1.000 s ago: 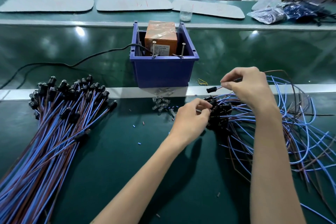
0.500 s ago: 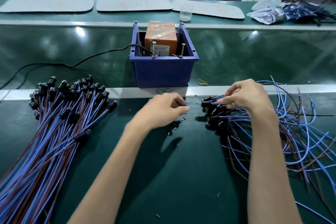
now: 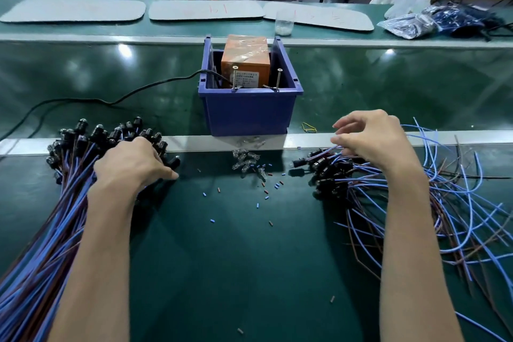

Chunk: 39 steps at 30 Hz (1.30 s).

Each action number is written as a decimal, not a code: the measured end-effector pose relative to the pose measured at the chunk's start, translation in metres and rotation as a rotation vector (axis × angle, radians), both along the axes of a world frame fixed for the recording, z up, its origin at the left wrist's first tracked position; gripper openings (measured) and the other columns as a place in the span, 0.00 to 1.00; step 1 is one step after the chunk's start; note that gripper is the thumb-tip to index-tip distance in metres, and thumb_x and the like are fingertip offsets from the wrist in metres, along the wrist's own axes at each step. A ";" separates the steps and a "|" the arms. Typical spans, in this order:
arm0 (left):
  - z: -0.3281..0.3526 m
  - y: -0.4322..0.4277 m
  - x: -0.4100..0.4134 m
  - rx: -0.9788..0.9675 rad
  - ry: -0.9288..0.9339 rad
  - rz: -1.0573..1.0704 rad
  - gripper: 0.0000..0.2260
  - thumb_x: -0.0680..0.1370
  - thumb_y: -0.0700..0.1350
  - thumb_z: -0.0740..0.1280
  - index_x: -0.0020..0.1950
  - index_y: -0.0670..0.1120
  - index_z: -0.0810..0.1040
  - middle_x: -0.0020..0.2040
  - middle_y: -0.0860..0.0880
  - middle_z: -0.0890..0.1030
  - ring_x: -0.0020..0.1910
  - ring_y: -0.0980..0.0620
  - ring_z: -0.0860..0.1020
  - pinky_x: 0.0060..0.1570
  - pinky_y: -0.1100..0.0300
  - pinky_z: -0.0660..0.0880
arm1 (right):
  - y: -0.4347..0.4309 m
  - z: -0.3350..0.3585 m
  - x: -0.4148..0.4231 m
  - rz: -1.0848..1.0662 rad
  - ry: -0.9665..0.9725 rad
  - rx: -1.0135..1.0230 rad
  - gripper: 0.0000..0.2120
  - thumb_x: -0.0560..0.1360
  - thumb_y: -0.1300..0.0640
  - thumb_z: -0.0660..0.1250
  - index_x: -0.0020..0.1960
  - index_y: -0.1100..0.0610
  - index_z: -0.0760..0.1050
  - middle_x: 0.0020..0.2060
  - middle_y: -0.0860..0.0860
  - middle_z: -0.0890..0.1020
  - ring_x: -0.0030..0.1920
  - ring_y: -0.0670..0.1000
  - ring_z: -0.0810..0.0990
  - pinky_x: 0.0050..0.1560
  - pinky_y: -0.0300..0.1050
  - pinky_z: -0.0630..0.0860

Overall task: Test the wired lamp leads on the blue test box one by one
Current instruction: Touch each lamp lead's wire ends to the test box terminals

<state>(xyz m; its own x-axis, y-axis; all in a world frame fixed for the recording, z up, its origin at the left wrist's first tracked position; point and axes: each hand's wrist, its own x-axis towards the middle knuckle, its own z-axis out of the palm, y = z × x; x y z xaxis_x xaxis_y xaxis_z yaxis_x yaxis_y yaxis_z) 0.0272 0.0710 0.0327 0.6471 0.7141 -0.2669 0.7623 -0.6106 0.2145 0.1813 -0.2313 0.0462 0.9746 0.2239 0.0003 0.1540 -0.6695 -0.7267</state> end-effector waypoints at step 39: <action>0.032 -0.106 0.036 -0.613 -0.723 -0.193 0.35 0.75 0.69 0.45 0.55 0.44 0.78 0.48 0.41 0.81 0.48 0.40 0.80 0.56 0.44 0.75 | 0.123 0.012 -0.074 0.110 0.312 1.445 0.09 0.81 0.59 0.60 0.45 0.60 0.76 0.35 0.52 0.84 0.35 0.48 0.83 0.38 0.38 0.79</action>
<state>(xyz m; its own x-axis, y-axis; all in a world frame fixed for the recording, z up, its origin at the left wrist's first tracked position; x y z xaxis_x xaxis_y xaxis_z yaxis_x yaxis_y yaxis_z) 0.0627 -0.0346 0.0645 0.8930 0.4474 -0.0491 0.2196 -0.3379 0.9152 0.1075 -0.1078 0.0579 0.9557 0.2830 0.0805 -0.1291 0.6493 -0.7495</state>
